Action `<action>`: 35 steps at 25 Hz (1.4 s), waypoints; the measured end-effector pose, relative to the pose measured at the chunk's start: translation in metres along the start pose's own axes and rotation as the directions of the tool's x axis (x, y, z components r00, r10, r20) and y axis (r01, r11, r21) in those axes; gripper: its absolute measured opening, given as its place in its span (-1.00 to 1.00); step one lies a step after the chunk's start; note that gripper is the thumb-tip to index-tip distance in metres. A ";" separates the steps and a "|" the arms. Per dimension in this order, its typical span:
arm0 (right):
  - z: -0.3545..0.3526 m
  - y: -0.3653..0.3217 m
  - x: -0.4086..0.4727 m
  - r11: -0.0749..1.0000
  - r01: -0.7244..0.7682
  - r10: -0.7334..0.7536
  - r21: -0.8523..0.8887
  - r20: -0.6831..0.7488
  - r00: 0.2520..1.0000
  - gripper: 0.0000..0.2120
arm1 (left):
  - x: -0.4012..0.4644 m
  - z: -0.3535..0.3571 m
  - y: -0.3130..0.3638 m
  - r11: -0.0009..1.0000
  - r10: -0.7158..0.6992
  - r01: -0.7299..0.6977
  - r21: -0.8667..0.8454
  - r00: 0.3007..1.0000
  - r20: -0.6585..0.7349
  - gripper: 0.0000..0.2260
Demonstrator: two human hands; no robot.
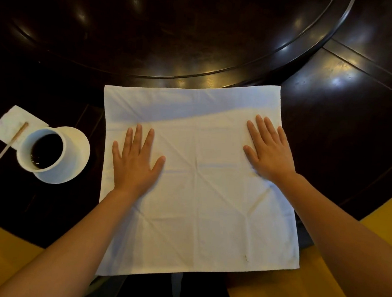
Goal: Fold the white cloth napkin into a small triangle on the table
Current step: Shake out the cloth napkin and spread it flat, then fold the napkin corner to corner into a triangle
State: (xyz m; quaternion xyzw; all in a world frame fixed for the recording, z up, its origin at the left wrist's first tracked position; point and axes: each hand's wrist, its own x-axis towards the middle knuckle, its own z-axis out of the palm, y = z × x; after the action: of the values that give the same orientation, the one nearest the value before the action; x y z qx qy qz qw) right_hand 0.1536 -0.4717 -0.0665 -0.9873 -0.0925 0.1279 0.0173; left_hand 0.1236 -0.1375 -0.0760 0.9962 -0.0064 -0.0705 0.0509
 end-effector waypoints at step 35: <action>-0.071 -0.055 -0.072 0.767 0.464 -0.383 0.444 -0.263 0.885 -0.75 | -0.118 -0.042 0.117 0.427 -0.002 0.103 -0.898 0.994 0.114 -0.90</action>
State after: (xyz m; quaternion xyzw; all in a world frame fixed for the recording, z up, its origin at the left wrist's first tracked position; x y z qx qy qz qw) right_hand 0.0932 -0.4320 0.0229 -0.9095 -0.2756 0.0617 0.3052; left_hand 0.0120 -0.2478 -0.0062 0.8098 0.0609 -0.1118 0.5727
